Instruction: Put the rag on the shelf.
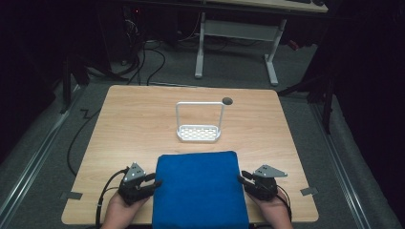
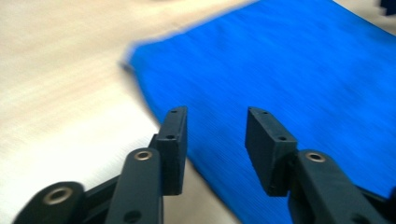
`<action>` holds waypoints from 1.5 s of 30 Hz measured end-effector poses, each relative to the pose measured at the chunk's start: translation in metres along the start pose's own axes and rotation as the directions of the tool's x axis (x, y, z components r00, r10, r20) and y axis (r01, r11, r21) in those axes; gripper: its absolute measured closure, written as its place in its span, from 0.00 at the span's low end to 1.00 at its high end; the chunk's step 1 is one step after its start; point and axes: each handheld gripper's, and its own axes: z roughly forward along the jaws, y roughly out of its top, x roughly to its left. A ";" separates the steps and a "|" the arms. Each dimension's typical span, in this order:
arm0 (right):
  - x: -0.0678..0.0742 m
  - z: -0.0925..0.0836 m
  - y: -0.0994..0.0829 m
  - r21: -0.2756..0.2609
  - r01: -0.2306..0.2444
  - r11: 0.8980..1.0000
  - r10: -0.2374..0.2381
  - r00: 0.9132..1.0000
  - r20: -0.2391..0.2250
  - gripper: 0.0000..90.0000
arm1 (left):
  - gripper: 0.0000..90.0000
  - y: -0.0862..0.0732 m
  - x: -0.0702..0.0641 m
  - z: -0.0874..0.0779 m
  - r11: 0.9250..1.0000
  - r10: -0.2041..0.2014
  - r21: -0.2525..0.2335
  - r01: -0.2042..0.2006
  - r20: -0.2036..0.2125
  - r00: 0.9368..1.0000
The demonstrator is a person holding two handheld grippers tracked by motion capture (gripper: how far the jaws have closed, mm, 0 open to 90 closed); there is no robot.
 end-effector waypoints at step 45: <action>-0.030 0.073 0.055 0.078 -0.085 0.993 0.077 0.992 0.103 0.62 | 0.96 0.031 0.044 0.055 0.995 -0.095 0.018 0.096 -0.037 0.995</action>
